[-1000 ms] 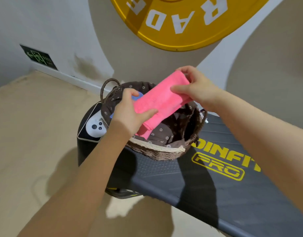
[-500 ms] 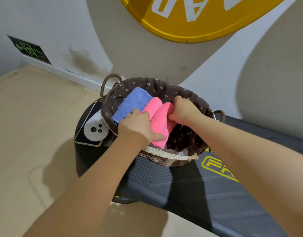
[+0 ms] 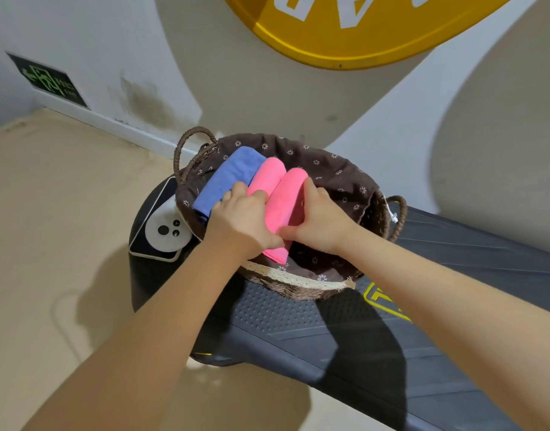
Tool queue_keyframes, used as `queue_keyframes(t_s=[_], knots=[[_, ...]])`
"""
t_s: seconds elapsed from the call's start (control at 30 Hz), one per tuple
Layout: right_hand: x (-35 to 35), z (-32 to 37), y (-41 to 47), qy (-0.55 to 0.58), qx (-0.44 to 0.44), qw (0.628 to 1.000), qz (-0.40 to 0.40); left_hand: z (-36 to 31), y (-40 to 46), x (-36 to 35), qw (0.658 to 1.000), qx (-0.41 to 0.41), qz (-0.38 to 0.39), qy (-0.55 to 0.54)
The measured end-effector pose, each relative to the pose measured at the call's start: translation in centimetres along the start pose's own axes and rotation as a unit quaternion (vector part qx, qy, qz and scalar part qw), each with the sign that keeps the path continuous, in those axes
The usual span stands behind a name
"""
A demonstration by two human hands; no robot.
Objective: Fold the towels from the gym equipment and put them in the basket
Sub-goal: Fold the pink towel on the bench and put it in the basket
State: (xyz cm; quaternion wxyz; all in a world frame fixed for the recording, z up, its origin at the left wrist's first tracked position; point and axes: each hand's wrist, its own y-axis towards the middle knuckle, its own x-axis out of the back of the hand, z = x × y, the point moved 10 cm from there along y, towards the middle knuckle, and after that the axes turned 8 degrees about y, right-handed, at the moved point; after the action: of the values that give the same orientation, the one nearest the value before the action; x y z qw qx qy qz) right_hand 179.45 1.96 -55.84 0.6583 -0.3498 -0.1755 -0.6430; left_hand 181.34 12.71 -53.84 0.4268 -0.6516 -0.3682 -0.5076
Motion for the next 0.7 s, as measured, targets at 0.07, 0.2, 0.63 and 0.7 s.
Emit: queue_keyframes(t_s=[0.07, 0.2, 0.63, 0.7], knots=[[-0.1, 0.6, -0.1, -0.039, 0.030, 0.999, -0.010, 0.4, 0.1, 0.1, 1.000, 0.004, -0.007, 0.022], [-2.0, -0.6, 0.1, -0.062, 0.014, 0.997, 0.045, 0.5, 0.3, -0.4, 0.994, 0.021, 0.017, 0.106], [2.4, 2.8, -4.2, -0.269, 0.065, 0.961, 0.015, -1.5, -2.1, 2.0, 0.999, 0.012, -0.022, 0.038], [6.8, 6.2, -8.3, -0.321, 0.186, 0.920, -0.124, -4.2, -3.9, 4.5, 0.994, -0.034, -0.100, -0.030]])
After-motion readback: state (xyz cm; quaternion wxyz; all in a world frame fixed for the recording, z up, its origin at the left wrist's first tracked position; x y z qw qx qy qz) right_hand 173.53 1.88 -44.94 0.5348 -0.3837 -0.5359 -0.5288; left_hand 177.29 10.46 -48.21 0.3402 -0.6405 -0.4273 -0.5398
